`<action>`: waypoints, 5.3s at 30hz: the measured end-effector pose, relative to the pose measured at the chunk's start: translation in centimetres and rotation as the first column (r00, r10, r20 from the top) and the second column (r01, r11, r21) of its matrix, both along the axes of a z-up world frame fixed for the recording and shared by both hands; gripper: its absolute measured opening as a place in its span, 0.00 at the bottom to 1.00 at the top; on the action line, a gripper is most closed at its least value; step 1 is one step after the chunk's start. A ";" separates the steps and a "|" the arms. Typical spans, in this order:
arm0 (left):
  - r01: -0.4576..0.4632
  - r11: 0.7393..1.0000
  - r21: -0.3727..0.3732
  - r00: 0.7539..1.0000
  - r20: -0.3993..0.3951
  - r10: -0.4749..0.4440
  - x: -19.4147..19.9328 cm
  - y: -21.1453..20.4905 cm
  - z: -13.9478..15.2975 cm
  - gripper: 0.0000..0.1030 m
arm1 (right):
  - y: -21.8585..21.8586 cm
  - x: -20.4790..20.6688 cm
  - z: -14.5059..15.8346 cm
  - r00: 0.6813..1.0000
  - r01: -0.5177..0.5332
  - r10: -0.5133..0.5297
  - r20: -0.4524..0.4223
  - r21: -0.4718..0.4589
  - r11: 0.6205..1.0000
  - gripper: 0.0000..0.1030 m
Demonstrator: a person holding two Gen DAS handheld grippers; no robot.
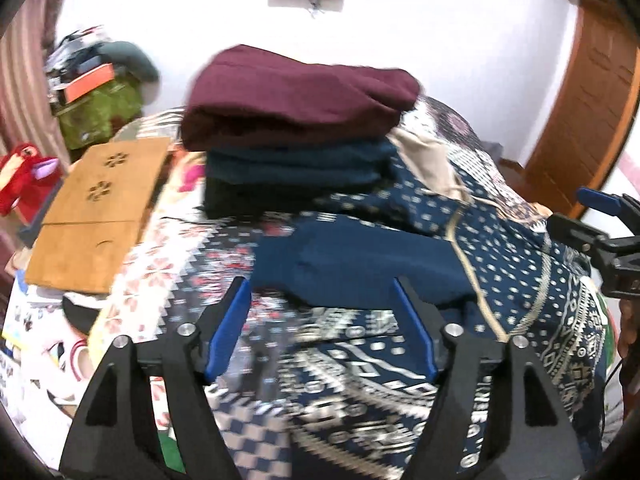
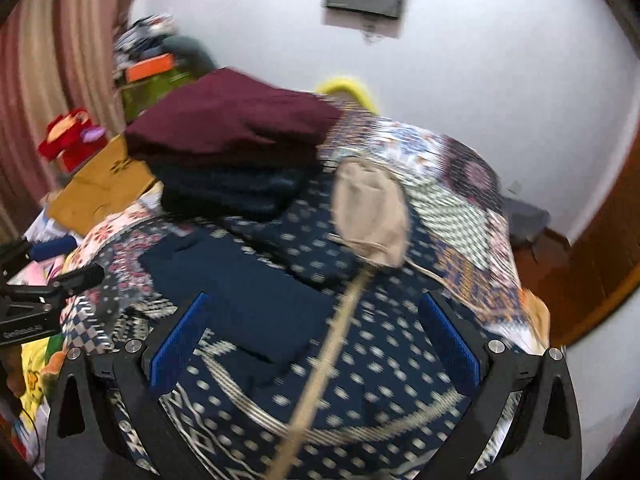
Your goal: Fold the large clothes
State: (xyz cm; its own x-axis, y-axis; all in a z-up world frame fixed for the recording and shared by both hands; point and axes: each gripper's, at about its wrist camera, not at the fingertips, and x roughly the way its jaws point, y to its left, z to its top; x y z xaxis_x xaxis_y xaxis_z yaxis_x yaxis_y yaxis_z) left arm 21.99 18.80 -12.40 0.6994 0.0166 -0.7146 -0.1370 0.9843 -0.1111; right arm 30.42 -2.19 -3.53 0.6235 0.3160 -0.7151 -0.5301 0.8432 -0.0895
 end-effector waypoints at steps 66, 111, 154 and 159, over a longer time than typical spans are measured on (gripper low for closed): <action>-0.243 0.963 0.117 0.920 -0.287 0.267 6.1 3.2 -12.4 0.88 | -15.6 5.1 -5.0 0.955 0.232 -0.189 -0.229 0.176 0.957 0.12; 0.029 0.999 0.030 0.993 -0.115 -0.025 8.3 -9.5 -2.1 0.91 | -40.3 3.9 -12.2 0.628 0.771 -0.513 -0.586 0.380 0.511 0.52; 0.027 1.000 0.015 0.985 -0.170 -0.024 6.2 -8.1 -5.1 0.91 | -25.1 3.4 0.3 0.937 0.347 -0.281 -0.209 0.448 0.824 0.06; 0.018 1.000 0.008 0.984 -0.179 -0.016 5.4 -7.5 -5.5 0.91 | -20.4 3.1 -3.4 0.939 0.286 -0.182 -0.292 0.366 0.886 0.06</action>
State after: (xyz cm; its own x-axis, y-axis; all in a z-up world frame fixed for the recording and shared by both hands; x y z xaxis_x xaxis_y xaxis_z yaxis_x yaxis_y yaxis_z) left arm 27.36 11.30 -17.92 0.5605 0.0132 -0.8280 -0.1368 0.9876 -0.0769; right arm 33.55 -22.55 -6.92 0.5386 0.4714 -0.6984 -0.2741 0.8818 0.3838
